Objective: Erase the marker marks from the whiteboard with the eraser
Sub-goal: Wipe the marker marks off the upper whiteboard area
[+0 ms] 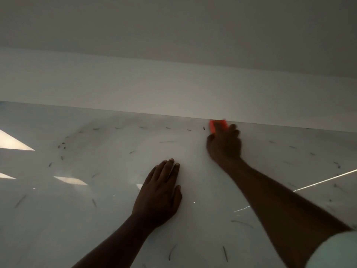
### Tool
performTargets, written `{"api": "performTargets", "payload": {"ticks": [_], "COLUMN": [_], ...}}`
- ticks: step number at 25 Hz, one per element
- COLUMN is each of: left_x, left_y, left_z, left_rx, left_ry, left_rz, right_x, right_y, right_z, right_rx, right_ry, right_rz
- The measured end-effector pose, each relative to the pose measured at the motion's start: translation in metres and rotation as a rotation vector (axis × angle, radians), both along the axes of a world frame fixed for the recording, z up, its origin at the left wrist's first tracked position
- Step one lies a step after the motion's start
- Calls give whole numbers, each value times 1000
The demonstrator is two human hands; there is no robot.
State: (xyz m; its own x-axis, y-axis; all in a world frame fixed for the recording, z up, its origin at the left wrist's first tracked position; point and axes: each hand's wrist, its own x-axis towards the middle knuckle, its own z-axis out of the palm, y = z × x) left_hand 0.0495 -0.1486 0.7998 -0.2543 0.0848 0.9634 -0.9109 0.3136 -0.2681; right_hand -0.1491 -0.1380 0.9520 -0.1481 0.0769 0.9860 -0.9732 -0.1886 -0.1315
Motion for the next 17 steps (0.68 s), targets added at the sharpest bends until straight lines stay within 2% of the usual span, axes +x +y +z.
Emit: {"api": "performTargets", "payload": {"ticks": [2, 3, 4, 5, 6, 8, 9, 10, 11, 13, 15, 16, 17], "left_x": [1, 1, 2, 3, 3, 3, 2, 2, 1, 3, 3, 3, 4], "left_y": [3, 4, 5, 5, 4, 2, 2, 1, 0, 2, 2, 2, 2], "left_z": [2, 2, 1, 0, -1, -3, -2, -1, 0, 1, 2, 1, -1], "left_rx": [31, 51, 52, 42, 11, -36, -54, -73, -78, -11, 31, 24, -7], "left_ry": [-1, -3, -5, -6, -3, 8, 12, 13, 12, 9, 9, 2, 3], "left_rz": [-7, -10, -8, 0, 11, 17, 18, 21, 23, 13, -24, -15, 1], "right_x": [52, 55, 43, 20, -5, -48, -50, -35, -10, 34, 26, 1, -28], "right_y": [-4, -3, 1, 3, 4, 5, 2, 0, -1, -3, -2, 1, 2], "right_z": [-19, -21, -13, -2, 7, 14, 12, 8, 2, -18, -30, -27, -20], "right_rx": [-6, 21, 36, 38, 22, -37, -30, -31, -42, -54, -9, -17, -36], "right_ry": [396, 596, 704, 670, 523, 48, -125, -166, -85, 310, 643, 662, 569], "right_rz": [-18, -45, -55, -65, -77, -54, -49, -49, -30, -7, -69, -91, -113]}}
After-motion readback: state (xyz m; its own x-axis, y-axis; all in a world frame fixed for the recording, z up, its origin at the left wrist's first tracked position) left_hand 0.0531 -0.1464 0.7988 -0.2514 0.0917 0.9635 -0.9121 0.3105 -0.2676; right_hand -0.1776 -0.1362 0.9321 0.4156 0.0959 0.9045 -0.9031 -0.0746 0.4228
